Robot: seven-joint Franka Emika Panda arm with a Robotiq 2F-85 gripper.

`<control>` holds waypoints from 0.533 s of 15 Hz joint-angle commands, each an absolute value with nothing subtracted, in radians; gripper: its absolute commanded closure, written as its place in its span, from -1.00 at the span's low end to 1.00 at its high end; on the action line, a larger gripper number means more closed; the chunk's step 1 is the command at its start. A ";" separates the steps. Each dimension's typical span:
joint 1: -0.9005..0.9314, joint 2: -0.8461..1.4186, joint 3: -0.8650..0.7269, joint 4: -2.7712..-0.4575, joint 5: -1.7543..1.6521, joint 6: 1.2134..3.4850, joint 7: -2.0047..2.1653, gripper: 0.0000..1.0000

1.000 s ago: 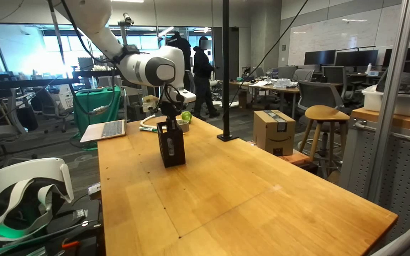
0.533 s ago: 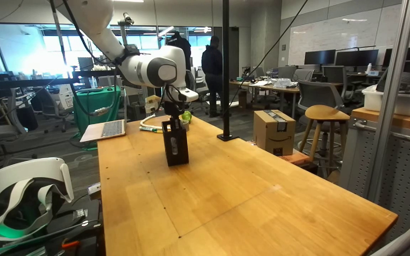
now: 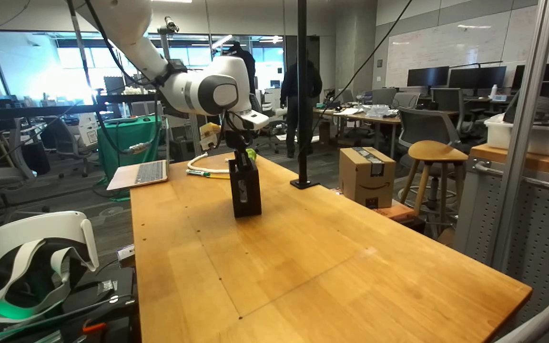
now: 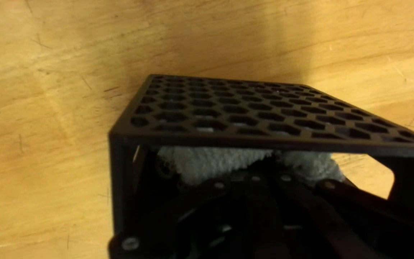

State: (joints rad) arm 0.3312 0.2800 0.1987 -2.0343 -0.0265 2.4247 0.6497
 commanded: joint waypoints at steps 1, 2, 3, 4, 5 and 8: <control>0.354 0.243 0.182 -2.017 -0.053 2.423 0.692 1.00; 0.355 0.230 0.183 -2.015 -0.054 2.420 0.700 1.00; 0.357 0.216 0.184 -2.018 -0.058 2.425 0.711 1.00; 0.355 0.198 0.189 -2.021 -0.051 2.425 0.713 0.99; 0.355 0.185 0.191 -2.022 -0.052 2.429 0.720 0.99; 0.351 0.126 0.205 -2.029 -0.040 2.434 0.730 0.93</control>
